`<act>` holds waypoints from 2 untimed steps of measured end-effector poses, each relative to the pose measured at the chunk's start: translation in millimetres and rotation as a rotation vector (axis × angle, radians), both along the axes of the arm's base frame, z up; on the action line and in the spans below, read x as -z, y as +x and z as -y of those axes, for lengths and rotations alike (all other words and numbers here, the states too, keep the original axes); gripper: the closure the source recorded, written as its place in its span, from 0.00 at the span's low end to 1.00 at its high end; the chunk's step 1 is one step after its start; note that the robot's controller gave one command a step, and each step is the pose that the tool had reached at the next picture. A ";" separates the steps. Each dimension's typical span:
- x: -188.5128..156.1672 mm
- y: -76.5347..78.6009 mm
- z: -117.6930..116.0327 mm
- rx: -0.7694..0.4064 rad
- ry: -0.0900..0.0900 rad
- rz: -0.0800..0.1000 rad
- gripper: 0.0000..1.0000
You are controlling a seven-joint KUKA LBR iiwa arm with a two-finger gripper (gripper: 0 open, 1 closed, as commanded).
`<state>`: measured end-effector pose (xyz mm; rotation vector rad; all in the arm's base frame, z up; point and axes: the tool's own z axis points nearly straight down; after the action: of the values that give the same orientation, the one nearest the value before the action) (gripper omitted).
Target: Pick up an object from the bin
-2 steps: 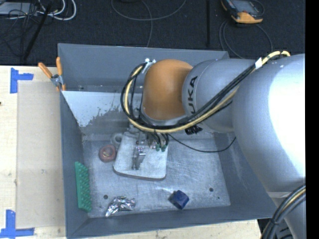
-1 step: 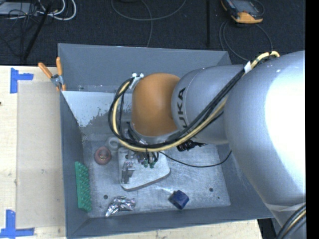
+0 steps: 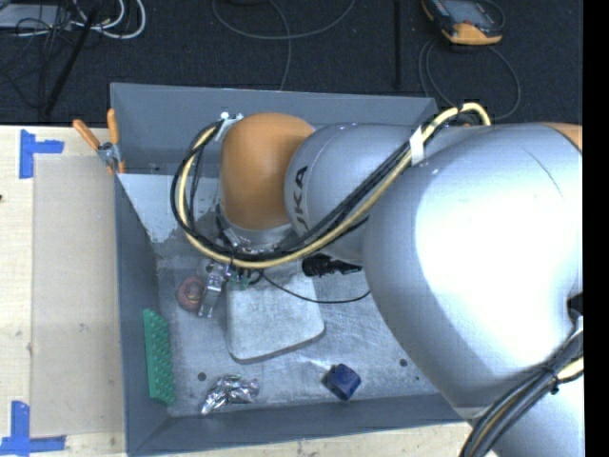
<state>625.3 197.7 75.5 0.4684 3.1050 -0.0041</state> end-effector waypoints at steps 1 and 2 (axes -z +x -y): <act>-2.0 -13.9 0.0 -0.067 0.001 0.018 0.00; -6.0 -11.6 -3.2 -0.067 0.009 0.026 1.00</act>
Offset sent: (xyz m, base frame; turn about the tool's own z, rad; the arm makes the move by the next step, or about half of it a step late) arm -0.0208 0.0035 -0.0055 -0.0720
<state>613.6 200.9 81.5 0.3614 3.0950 0.0159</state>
